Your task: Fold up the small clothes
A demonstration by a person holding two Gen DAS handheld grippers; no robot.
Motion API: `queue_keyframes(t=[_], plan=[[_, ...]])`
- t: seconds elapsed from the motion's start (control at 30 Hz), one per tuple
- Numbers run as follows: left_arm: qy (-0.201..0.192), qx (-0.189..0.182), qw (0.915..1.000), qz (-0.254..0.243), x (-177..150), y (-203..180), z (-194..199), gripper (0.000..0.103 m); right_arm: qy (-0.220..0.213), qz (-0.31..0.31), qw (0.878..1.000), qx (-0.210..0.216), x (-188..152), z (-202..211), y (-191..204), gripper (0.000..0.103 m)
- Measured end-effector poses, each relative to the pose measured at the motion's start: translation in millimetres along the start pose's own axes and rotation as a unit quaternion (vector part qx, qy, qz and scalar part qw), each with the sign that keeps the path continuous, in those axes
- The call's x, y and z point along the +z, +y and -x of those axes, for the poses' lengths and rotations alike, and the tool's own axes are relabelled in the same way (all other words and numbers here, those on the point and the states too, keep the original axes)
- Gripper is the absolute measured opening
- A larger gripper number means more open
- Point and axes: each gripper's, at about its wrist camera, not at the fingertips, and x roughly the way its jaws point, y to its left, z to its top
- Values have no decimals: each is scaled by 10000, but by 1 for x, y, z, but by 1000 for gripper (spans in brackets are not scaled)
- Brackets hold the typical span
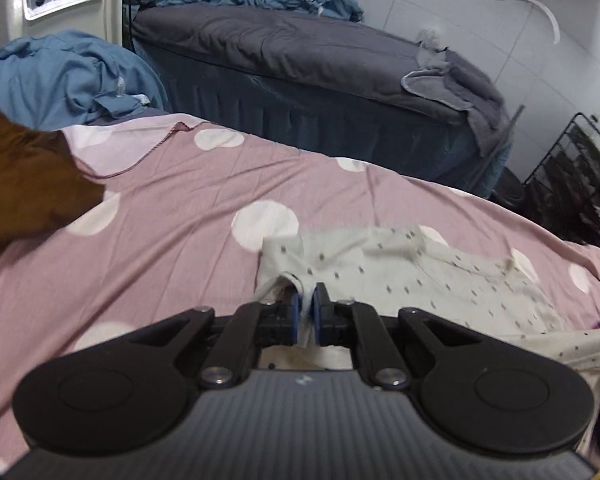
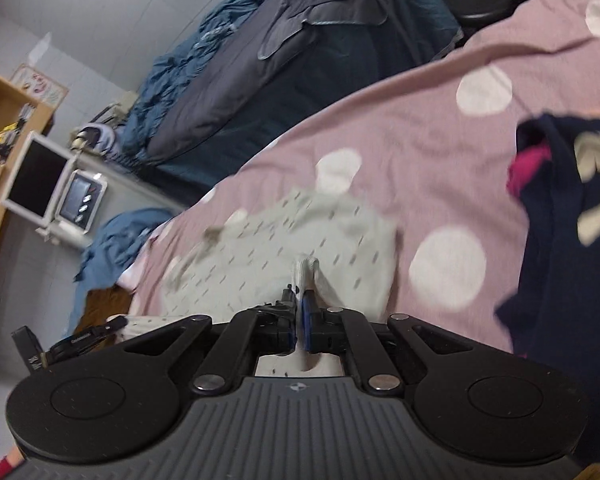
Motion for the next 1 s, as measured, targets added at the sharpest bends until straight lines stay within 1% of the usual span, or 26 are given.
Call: queue_keyframes(t=[0.13,0.23,0.3,0.37,0.4,0.43,0.5,0.53,0.57,0.6,0.63,0.67,0.7,0.73,0.77,0.8,0.83,0.87,0.9,0.97,1.0], plan=[[142,172,9997,-58,28,-6,-46,6,-129,-100,9994,-289,24,-31,-12,7],[162,243,9996,0,39,-3,-66,6,-189,-203,9986,-452,38,-45,-22,7],[211,264,9994,53,43,0,-76,7,-173,-149,9981,-580,44,-51,-26,7],[442,314,9983,196,45,6,-89,8,-56,-156,9977,-656,48,-61,-30,8],[604,321,9969,385,45,12,-96,10,-26,-233,9969,-752,48,-65,-33,15],[625,329,9961,537,46,16,-100,11,-81,-351,9957,-858,50,-66,-36,21],[433,456,9952,743,47,22,-99,23,-378,-589,9920,-1048,53,-61,-42,44],[332,627,9946,762,50,23,-96,28,-565,-638,9903,-1101,53,-54,-43,44],[239,850,9935,719,52,23,-91,47,-709,-585,9899,-1083,51,-48,-41,43],[100,954,9935,617,52,21,-84,56,-770,-420,9907,-1040,49,-43,-35,40],[-16,903,9949,446,51,17,-77,55,-729,-111,9925,-974,46,-40,-27,40],[-57,744,9971,172,48,11,-69,55,-631,305,9935,-902,41,-40,-16,39],[-92,625,9979,-148,43,4,-61,55,-472,913,9914,-814,33,-42,-2,38],[-141,576,9971,-477,36,-4,-54,55,-285,1549,9849,-721,23,-46,14,38],[-179,524,9948,-855,25,-14,-46,54,-93,2105,9756,-618,12,-49,27,38],[-124,442,9919,-1187,15,-23,-44,54,119,2530,9662,-489,0,-55,37,37],[35,346,9866,-1597,3,-35,-44,53,314,2790,9589,-407,-12,-61,43,36],[187,330,9798,-1961,-11,-46,-47,49,459,2985,9523,-442,-22,-68,46,33],[315,380,9738,-2219,-22,-54,-53,45,552,3190,9441,-625,-33,-78,49,33],[508,510,9662,-2474,-41,-65,-68,43,635,3502,9301,-907,-48,-95,48,33],[560,592,9647,-2503,-46,-68,-77,43,647,3595,9255,-1004,-52,-104,45,33]])
